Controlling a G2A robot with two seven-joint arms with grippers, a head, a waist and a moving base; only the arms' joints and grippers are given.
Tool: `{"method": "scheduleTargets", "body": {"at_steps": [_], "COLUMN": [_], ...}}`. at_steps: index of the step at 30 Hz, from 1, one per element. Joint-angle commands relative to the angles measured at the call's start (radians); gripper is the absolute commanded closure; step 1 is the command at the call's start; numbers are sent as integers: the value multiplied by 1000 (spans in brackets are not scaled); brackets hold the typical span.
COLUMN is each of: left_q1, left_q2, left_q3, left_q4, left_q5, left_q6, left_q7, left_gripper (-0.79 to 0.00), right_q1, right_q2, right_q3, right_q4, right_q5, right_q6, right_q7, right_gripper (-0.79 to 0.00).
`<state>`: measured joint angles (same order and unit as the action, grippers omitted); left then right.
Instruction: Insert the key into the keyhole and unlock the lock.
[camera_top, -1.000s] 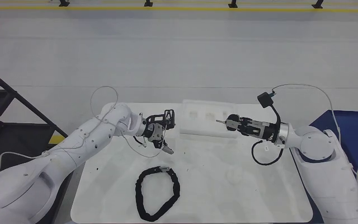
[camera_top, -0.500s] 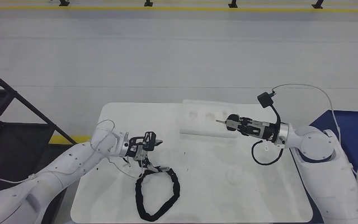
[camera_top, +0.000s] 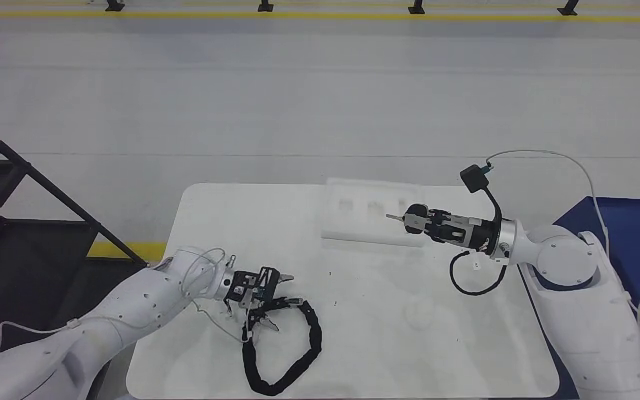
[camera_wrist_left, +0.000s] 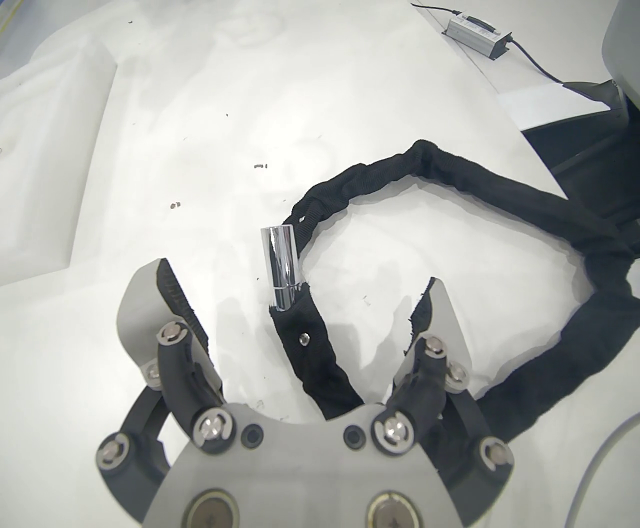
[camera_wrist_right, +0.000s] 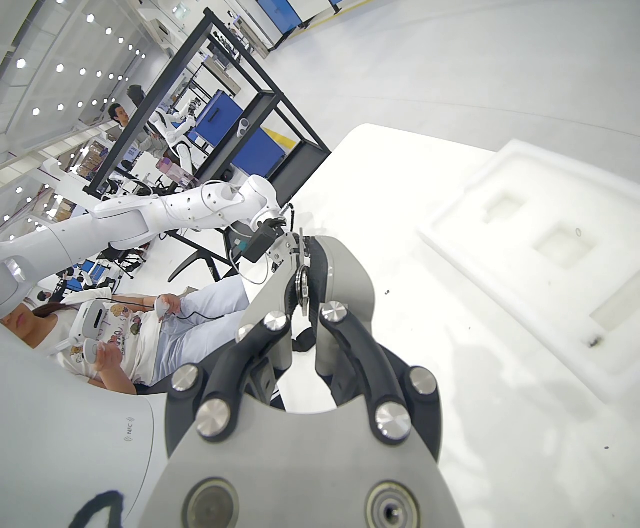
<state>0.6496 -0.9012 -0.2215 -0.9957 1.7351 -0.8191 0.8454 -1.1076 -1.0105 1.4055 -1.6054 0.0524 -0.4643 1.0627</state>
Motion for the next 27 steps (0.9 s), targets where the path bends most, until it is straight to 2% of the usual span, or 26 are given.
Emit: {"method": "scheduleTargets", "body": {"at_steps": [1,10,11,12,13,16,17,27], "left_q1": [0,-5,-6,-6,-7,-8,-8,-15], "left_q2": [-10,-54,-58,-62,-66,-76,-79,-88], "left_q3": [2,3,3,3,3,3,4,3], "left_q4": [13,66,71,78,84,99,103,123], "left_q5": [7,21,22,23,25,31,35,84], "left_q6": [1,-15,-18,-20,-23,-24,-24,-27], "left_q7": [3,-13,-15,-15,-16,-10,-7,54], "left_gripper": [-785,-785,-767,-662,-456,-206,-12,0], "right_q1": [0,0,0,0,0,0,0,0], "right_q2": [0,0,0,0,0,0,0,0], "right_q3": [0,0,0,0,0,0,0,0], "right_q4": [0,0,0,0,0,0,0,0], "right_q5": [0,0,0,0,0,0,0,0], "right_q6": [0,0,0,0,0,0,0,0], "right_q7": [0,0,0,0,0,0,0,0], "right_gripper": [0,0,0,0,0,0,0,0]}}
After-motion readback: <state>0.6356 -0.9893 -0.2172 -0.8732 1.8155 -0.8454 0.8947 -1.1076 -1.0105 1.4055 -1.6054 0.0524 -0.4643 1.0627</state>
